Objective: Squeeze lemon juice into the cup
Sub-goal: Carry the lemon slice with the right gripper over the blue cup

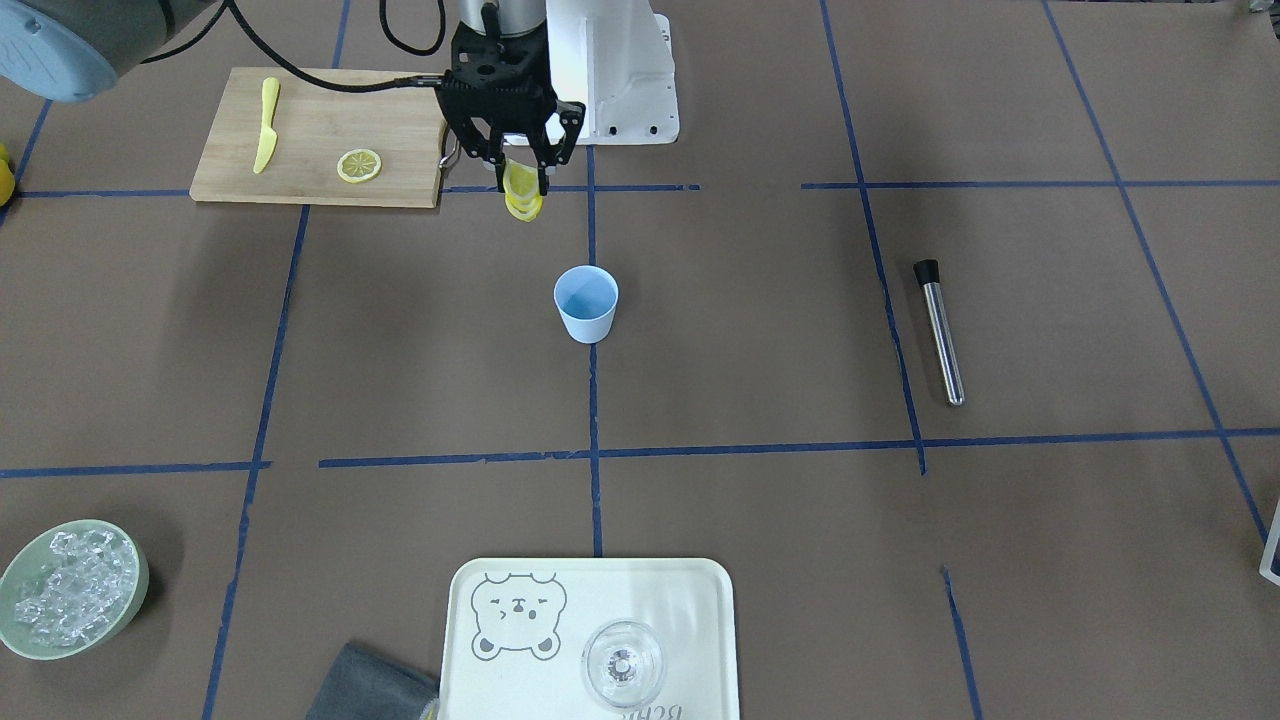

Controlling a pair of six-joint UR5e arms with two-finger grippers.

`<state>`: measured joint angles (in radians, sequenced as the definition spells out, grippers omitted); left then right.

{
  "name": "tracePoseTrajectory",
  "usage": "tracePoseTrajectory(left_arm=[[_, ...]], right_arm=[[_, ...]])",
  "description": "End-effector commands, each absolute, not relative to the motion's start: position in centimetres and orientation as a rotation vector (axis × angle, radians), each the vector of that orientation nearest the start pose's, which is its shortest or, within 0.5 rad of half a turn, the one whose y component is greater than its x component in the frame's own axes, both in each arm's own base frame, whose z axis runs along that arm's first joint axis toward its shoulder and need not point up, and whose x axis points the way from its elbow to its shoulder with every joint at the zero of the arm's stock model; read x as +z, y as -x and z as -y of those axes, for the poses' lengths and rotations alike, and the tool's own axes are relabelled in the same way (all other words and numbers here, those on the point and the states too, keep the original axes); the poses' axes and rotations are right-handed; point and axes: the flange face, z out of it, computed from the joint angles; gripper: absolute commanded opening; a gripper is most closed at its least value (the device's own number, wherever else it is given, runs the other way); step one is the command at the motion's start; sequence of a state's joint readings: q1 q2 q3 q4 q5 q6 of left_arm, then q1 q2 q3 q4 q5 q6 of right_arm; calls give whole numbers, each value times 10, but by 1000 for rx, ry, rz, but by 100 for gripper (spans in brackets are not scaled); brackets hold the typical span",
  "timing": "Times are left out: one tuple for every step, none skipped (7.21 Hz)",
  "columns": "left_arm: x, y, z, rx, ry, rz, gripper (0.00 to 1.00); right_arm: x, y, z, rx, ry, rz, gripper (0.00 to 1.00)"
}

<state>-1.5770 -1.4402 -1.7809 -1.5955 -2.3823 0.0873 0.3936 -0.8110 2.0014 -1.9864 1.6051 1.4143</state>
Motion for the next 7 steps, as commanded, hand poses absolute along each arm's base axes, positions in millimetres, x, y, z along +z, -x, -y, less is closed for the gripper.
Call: tracePoseTrajectory(left_arm=[[613,64,439,116,-129,-806,100],[613,64,439,116,-129,-806,100],[614,64,439,115,-128,-806,100],[614,64,439,115,-128,-806,100],[614,64,439,115,-128,-806,100],[614,64,439,115,-128,-806,100],[614,64,439,115,-128,-806,100]], right_arm=[[89,528,383,214,-179,722,0],[93,542,389,212,-181,737,0],[102,560,397,211,-177,724,0],[110,574,404,205,-175,710,0],[116,578,404,203,-168,698,0],[118,579,403,198,-152,698,0],[122,582,403,195,-147,688,1]])
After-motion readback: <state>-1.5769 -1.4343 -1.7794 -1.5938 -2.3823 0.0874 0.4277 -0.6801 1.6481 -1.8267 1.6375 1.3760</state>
